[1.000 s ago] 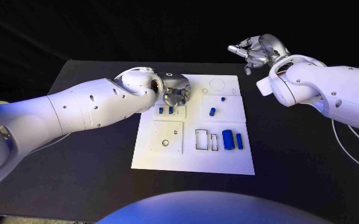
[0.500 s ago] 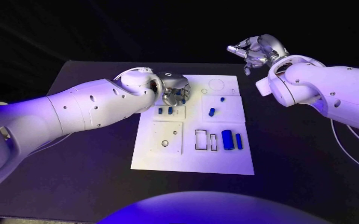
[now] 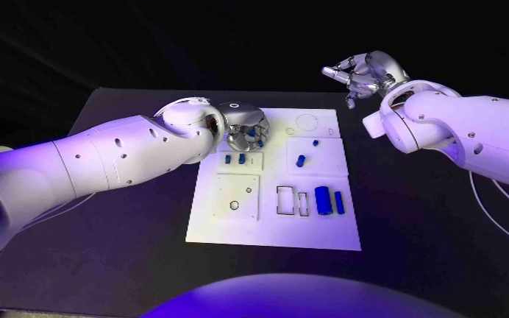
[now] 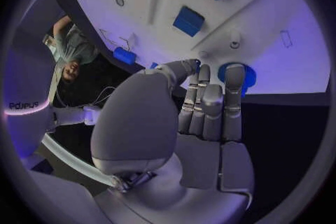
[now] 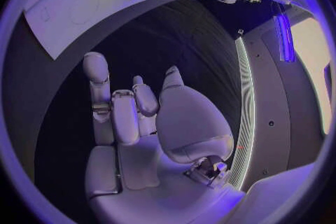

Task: Assemble the parts on the task board

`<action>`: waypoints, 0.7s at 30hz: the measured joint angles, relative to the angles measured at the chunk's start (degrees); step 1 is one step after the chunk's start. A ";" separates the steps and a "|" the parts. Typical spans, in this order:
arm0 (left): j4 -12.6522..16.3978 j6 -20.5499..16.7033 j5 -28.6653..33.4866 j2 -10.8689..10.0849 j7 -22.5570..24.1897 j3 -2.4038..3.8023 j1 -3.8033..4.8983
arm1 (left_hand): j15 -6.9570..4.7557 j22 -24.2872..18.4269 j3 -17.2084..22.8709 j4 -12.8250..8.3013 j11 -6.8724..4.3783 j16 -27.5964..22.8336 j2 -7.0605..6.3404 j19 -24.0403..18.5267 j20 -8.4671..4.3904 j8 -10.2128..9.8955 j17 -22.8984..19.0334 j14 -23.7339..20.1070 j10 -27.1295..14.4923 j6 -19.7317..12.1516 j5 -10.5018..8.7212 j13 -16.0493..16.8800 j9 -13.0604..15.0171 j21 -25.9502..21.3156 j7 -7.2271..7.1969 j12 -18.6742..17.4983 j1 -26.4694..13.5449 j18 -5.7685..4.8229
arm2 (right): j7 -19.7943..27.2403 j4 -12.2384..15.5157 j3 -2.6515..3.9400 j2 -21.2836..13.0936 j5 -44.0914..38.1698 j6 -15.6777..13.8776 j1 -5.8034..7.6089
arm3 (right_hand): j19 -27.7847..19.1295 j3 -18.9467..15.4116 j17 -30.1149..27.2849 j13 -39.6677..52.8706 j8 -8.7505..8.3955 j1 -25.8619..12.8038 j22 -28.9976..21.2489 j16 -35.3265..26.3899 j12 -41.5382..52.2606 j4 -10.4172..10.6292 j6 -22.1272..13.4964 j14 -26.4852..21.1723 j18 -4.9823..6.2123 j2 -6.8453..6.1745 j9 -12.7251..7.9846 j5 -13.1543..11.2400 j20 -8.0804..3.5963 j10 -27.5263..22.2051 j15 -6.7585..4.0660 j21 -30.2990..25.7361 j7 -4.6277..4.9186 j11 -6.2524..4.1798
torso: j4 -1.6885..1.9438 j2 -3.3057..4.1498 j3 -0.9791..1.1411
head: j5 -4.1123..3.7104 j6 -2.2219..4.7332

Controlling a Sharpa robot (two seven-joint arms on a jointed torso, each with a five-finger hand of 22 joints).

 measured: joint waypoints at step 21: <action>1.84 -1.54 2.73 -5.01 0.23 1.19 -0.02 | -0.01 0.48 -0.25 -0.24 0.00 0.25 -0.15 0.39 -0.02 0.00 0.07 0.43 0.80 0.51 0.00 0.05 0.15 0.22 -0.12 -0.55 -0.60 0.00 | 0.01 -0.03 0.00 -0.21 0.00 0.01 0.00 | 0.00 -0.15 0.11 -0.01 0.00 0.00 0.13 0.00 0.00 -0.16 0.00 0.00 0.00 0.00 -0.06 0.00 0.00 0.00 0.00 0.00 0.00 0.00 | 0.08 0.01 0.02 | 0.33 0.32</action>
